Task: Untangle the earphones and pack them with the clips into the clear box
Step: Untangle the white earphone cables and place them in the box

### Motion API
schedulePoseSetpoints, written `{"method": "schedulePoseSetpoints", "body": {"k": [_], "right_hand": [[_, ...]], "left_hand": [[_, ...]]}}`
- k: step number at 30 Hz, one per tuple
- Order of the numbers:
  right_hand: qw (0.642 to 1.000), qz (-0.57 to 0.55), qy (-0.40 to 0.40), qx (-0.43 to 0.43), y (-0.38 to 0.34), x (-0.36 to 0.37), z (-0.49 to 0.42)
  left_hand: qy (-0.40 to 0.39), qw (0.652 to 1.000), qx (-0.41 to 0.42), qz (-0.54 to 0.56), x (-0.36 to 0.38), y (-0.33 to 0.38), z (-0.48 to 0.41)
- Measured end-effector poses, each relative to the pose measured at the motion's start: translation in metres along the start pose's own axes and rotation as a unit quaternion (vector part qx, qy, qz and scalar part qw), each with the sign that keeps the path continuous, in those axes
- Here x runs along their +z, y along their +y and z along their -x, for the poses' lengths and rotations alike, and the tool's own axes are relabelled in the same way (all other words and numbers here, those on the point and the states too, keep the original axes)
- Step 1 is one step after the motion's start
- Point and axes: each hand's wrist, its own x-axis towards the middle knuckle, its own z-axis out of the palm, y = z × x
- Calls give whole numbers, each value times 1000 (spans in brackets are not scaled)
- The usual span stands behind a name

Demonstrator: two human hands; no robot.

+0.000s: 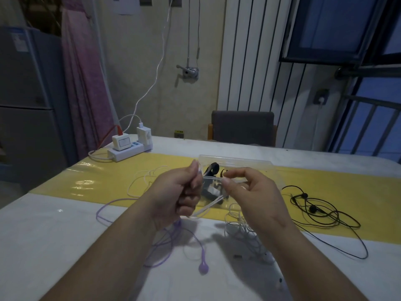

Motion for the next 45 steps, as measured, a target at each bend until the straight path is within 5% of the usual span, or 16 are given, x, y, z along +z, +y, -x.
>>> {"method": "schedulePoseSetpoints", "body": {"k": [9,16,22,26,30,41,43,45], "right_hand": [[996,-52,-74,13,-1,4,-1],[997,-60,-37,20,0,7,0],[973,-216,-18,83,-8,2,1],[948,-299,-19,107,-9,-9,-5],[945,-293,-42,139,-8,-19,-8],[948,23,-262,176,-1,17,24],[932,192,-281,129,-2,17,23],[882,337,-315,94,-3,17,22]], "left_hand": [[-127,987,-59,-83,10,-4,6],[-108,991,-73,2,7,0,6],[-30,993,86,74,9,-2,1],[39,982,181,-26,7,-7,-6],[58,983,171,-42,10,-8,-6],[135,989,22,-57,-10,-11,-8],[148,970,31,-192,-13,-15,-11],[133,892,59,-428,-11,-22,-15]]}}
